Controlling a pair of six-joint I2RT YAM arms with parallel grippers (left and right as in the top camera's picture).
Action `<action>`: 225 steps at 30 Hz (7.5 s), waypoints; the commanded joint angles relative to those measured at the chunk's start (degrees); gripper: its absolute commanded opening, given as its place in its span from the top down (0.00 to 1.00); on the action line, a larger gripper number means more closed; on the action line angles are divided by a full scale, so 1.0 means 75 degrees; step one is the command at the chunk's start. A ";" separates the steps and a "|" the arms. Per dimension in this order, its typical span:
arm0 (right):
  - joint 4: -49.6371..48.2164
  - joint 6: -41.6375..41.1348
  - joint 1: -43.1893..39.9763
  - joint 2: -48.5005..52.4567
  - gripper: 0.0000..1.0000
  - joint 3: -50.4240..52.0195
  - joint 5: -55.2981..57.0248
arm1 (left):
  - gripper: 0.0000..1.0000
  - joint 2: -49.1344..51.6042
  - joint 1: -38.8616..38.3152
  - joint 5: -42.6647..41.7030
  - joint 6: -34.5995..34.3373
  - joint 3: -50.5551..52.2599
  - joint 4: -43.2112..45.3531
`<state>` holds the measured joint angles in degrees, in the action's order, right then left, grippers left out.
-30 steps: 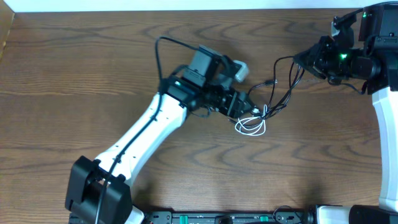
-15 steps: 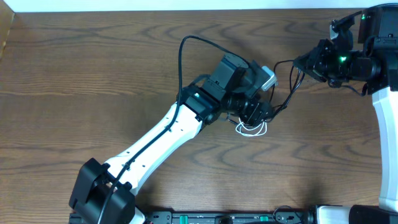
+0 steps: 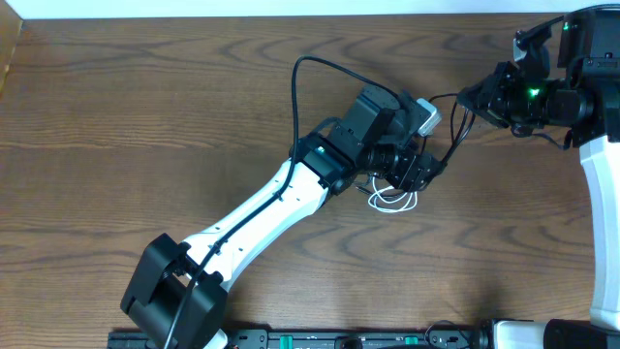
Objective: Untangle cables
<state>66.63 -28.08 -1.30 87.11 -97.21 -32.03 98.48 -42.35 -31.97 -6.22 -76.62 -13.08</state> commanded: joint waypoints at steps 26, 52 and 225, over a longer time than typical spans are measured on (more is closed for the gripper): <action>-0.2349 -0.2655 0.0431 0.0090 0.99 -0.0125 -0.0930 | 0.07 -0.1600 0.1145 -0.1309 0.0192 -0.0055 -0.0026; -0.3057 -0.2707 0.0784 0.0087 0.99 -0.0125 -0.1769 | 0.93 -0.1276 0.1122 0.1207 -0.0020 -0.0055 0.0076; -0.0277 0.1772 0.1017 -0.1174 0.99 -0.0697 -0.0863 | 0.04 0.1836 0.2398 -0.3421 -0.5147 -0.0055 0.0933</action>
<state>64.60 -14.13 5.98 78.67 -102.02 -38.72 108.86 -24.16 -48.29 -35.53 -76.53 -11.49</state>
